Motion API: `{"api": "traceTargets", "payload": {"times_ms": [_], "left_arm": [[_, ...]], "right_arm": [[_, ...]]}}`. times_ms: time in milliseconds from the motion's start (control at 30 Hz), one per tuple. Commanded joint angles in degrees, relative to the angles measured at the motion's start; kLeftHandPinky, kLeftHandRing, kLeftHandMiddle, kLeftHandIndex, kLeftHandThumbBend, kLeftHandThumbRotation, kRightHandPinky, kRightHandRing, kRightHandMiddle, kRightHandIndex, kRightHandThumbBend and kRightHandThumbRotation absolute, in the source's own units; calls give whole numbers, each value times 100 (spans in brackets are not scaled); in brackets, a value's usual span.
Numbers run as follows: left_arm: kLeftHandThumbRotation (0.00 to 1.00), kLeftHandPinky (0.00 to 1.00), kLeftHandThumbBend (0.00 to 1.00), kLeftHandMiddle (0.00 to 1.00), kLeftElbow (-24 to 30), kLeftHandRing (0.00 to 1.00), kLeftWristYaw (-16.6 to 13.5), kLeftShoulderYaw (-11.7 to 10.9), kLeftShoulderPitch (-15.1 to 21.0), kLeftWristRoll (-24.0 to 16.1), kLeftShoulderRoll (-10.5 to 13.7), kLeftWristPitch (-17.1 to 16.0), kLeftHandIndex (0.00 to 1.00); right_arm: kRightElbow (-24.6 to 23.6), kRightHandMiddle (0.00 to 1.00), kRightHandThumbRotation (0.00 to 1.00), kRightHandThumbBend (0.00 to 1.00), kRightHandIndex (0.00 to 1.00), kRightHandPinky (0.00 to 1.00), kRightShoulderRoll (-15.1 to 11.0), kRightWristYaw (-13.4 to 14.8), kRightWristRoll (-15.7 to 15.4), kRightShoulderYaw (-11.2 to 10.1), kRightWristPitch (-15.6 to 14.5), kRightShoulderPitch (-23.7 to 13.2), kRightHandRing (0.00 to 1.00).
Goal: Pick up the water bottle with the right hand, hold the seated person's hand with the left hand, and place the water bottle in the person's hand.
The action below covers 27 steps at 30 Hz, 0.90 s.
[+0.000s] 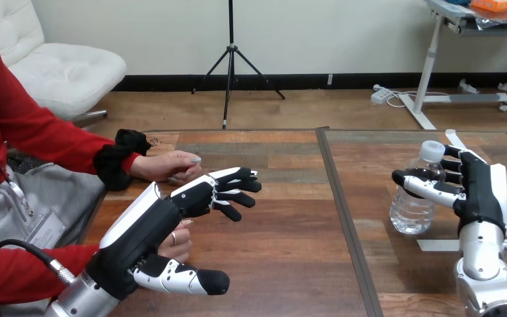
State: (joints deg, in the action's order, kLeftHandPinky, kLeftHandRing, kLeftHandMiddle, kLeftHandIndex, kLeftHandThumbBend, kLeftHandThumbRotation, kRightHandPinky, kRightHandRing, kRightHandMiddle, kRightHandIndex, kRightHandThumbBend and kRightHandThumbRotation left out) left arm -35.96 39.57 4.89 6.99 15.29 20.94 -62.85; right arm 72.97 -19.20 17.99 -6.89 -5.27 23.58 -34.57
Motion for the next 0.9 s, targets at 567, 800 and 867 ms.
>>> {"api": "traceTargets", "payload": {"times_ms": [567,800,867], "left_arm": [[67,62,100,82,124,74,-102,-243,164,36,-78,-209,85],[66,62,100,82,113,74,-103,-240,158,26,-75,-214,85],[66,62,100,81,96,74,-129,-255,153,-3,-81,-244,85]], "right_arm": [[-48,85,42,100,91,74,112,125,-257,158,-286,-405,82],[-42,89,45,100,94,78,147,73,-256,136,-340,-431,86],[-35,90,45,100,95,79,165,110,-277,154,-375,-444,88]]}}
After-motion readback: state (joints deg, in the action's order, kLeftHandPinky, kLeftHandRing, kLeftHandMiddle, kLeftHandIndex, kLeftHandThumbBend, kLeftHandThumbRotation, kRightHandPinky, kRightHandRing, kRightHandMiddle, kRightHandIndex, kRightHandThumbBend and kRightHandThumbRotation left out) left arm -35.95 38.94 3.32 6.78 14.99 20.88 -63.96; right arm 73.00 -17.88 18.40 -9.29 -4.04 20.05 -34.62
